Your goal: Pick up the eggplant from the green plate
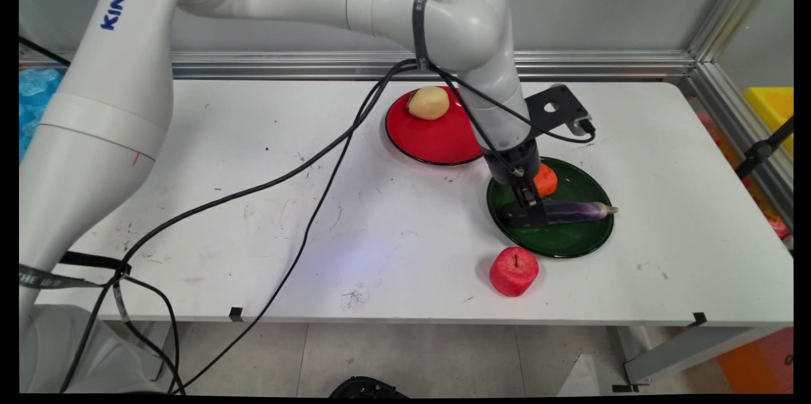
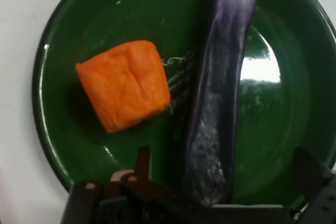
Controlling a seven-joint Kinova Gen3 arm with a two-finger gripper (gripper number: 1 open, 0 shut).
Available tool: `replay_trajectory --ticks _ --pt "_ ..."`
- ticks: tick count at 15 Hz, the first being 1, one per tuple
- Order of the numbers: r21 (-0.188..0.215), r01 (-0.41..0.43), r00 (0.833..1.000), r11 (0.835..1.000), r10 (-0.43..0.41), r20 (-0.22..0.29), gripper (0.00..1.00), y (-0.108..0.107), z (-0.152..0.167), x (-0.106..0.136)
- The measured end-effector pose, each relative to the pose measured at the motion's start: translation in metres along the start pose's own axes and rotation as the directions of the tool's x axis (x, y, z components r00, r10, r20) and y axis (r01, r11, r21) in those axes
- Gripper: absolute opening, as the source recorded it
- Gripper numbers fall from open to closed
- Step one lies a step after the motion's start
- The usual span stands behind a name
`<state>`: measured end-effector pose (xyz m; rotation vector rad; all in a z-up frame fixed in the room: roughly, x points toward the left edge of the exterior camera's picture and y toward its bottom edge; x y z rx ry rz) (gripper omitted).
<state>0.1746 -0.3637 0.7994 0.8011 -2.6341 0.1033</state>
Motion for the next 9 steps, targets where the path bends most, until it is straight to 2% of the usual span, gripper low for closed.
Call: replay_trajectory --ticks 9 --pt "0.0 0.013 1.0 1.0 -0.013 -0.003 1.0 0.003 0.016 -0.003"
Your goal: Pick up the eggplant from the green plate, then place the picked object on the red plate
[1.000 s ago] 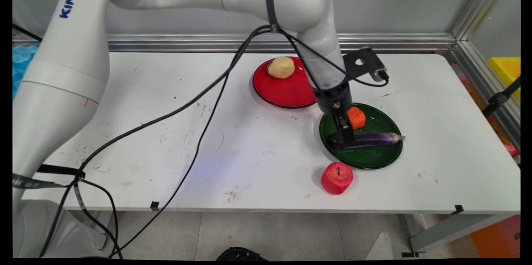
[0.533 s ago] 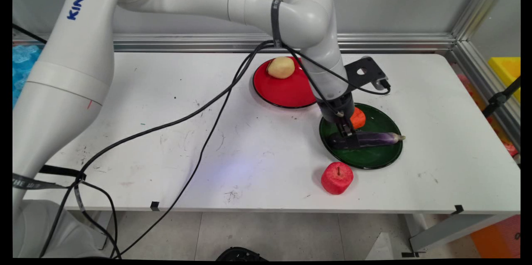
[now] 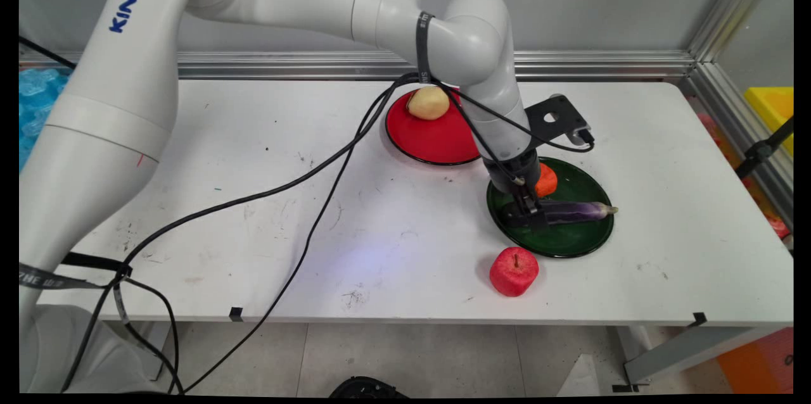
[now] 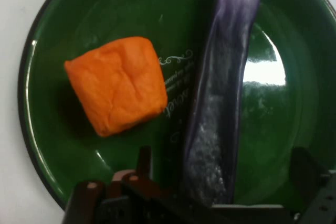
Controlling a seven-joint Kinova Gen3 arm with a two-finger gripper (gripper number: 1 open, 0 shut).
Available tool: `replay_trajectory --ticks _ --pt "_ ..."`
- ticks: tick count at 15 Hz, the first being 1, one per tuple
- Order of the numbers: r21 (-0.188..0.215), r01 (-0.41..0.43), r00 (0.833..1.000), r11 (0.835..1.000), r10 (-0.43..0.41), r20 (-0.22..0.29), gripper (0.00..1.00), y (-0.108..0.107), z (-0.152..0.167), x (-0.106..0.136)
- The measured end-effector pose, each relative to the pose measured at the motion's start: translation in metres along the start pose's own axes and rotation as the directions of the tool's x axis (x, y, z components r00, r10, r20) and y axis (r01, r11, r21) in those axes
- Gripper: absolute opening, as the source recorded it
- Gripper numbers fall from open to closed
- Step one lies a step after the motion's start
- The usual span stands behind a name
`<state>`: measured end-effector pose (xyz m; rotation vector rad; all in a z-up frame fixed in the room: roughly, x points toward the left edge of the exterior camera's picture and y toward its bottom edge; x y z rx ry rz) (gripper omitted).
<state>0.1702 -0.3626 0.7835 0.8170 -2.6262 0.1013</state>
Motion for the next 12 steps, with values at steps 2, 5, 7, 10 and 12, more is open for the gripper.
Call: replay_trajectory --ticks 2,5,7,10,12 --pt "-0.002 0.0 1.0 1.0 0.0 0.0 0.0 0.0004 0.0019 -0.0005" --pt "-0.007 0.001 1.0 1.0 -0.001 0.002 0.0 0.001 0.0032 -0.0011" --pt "-0.011 0.002 1.0 1.0 -0.001 0.002 0.0 0.0014 0.0033 -0.0009" --pt "-0.012 0.002 1.0 1.0 -0.002 0.0 0.0 0.0008 0.0023 0.0006" --pt "-0.013 0.0 1.0 1.0 0.0 -0.002 0.0 -0.0005 0.0005 0.0023"
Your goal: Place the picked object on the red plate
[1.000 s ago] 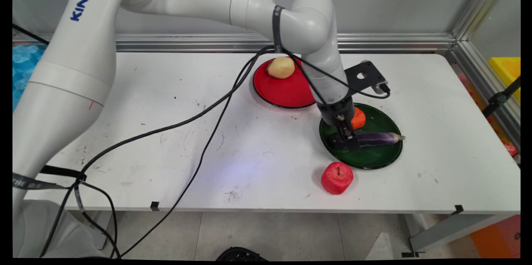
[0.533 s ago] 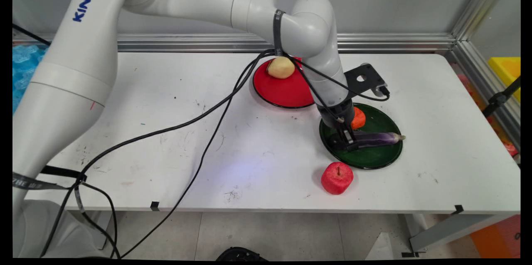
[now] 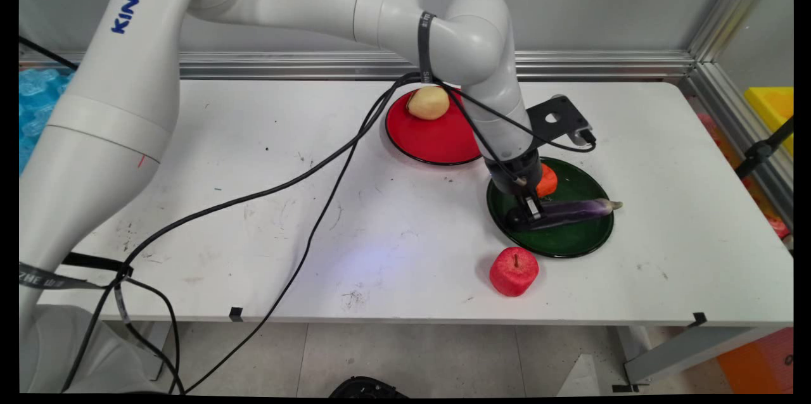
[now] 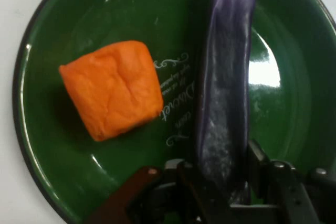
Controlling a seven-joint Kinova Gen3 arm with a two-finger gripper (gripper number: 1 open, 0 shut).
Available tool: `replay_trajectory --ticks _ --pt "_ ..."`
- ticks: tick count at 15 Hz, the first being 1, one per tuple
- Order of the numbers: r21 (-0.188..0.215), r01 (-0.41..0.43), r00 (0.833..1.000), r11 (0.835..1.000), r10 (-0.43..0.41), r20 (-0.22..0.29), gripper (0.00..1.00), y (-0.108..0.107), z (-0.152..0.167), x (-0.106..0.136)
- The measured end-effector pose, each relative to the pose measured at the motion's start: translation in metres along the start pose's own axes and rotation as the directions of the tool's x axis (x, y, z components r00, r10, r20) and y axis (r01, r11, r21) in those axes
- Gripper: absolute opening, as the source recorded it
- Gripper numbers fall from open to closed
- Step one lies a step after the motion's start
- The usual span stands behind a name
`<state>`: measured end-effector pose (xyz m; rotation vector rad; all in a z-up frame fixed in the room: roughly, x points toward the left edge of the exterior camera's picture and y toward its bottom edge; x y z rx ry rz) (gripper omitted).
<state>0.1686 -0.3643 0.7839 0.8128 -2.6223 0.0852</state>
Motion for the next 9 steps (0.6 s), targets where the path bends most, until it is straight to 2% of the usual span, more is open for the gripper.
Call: replay_trajectory --ticks 9 --pt "-0.027 -0.018 1.0 0.999 0.017 -0.022 0.0 -0.002 -0.018 0.016"
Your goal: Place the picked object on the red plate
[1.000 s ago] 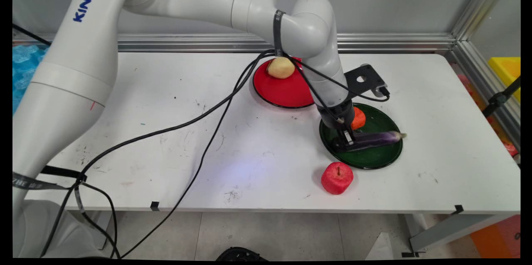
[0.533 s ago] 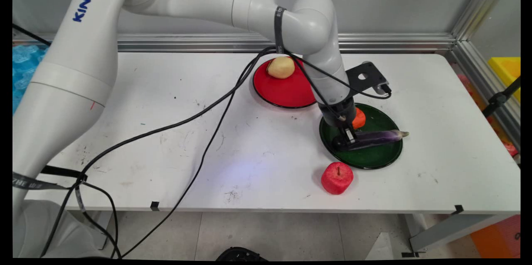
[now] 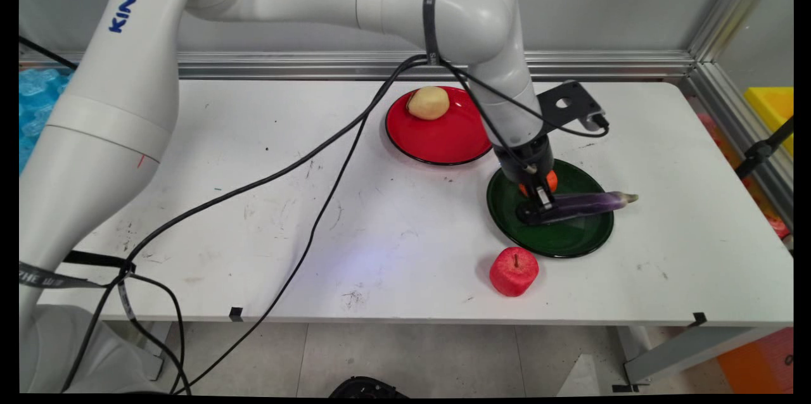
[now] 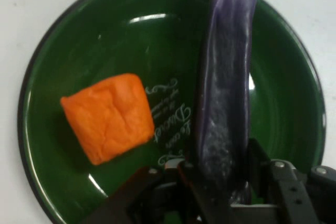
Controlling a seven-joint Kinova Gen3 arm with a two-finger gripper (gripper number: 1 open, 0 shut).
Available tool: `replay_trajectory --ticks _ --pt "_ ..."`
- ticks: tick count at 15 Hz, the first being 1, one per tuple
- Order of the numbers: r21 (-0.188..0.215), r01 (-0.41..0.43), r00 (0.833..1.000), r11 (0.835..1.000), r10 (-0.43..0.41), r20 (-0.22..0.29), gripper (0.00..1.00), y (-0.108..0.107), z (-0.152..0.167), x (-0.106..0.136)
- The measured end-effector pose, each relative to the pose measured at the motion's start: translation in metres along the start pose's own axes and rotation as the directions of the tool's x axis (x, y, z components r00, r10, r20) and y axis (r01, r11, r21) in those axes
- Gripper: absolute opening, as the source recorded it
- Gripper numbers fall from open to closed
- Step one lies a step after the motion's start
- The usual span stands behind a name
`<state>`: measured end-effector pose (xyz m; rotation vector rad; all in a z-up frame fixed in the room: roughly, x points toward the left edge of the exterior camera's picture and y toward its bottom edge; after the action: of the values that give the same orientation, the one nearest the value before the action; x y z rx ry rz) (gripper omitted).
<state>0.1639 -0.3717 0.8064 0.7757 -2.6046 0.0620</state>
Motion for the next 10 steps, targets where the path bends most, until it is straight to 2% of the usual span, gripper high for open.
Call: replay_trajectory --ticks 6,10 --pt "-0.015 -0.022 1.0 1.0 0.022 -0.01 0.0 -0.006 -0.025 0.015" --pt "0.0 -0.052 0.999 0.999 0.052 0.013 0.0 -0.025 -0.049 0.013"
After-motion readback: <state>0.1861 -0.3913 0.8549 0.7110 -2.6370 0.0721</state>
